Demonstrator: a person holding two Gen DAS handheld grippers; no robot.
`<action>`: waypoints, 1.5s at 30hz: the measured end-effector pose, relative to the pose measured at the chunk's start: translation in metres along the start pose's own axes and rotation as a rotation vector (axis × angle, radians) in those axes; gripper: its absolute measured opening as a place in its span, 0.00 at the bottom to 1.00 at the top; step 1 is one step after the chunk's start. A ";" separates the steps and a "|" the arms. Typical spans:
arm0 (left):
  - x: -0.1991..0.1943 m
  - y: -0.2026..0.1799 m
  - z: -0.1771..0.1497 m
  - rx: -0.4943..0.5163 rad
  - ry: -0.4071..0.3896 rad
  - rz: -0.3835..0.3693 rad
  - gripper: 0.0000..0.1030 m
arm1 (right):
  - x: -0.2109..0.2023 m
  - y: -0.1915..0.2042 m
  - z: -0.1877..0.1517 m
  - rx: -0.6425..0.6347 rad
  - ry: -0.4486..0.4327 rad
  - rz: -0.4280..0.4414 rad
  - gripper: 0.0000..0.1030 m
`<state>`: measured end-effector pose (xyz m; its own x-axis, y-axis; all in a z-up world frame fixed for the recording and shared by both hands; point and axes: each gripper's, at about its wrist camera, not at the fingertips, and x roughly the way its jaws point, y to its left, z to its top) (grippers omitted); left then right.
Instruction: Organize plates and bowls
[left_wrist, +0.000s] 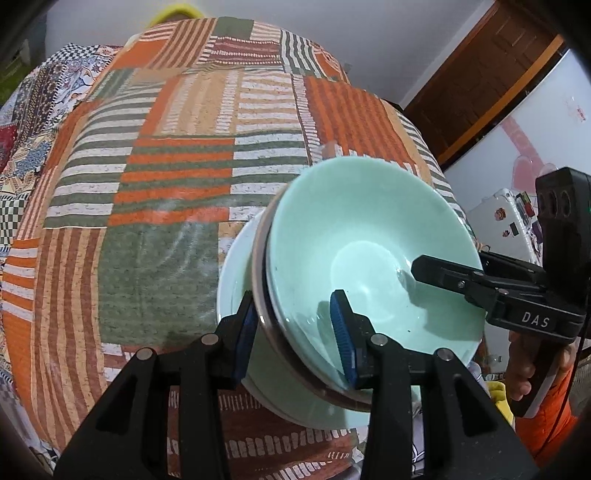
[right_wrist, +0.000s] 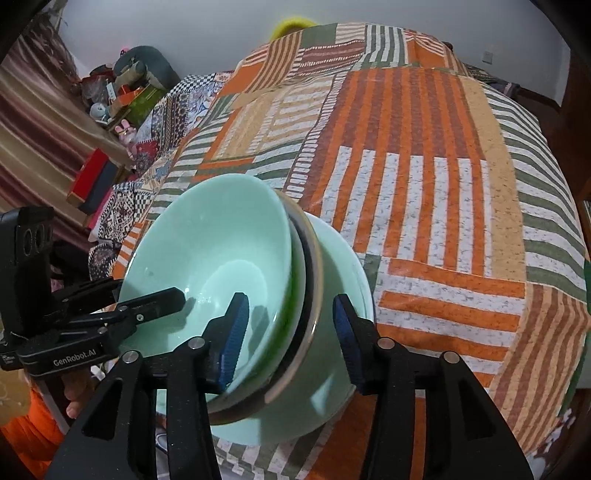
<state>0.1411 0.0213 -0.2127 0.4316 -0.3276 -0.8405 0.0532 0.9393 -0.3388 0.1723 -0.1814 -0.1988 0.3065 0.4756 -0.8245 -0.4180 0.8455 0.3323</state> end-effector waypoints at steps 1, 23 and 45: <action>-0.003 0.000 0.000 0.004 -0.006 0.006 0.39 | -0.002 0.002 0.000 -0.006 -0.007 -0.005 0.43; -0.135 -0.051 -0.012 0.144 -0.380 0.111 0.39 | -0.105 0.049 -0.011 -0.129 -0.317 -0.087 0.45; -0.226 -0.087 -0.064 0.174 -0.705 0.196 0.83 | -0.193 0.095 -0.054 -0.228 -0.663 -0.117 0.82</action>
<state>-0.0185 0.0067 -0.0205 0.9192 -0.0654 -0.3884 0.0327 0.9954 -0.0901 0.0276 -0.2059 -0.0330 0.7860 0.4934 -0.3724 -0.4967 0.8628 0.0948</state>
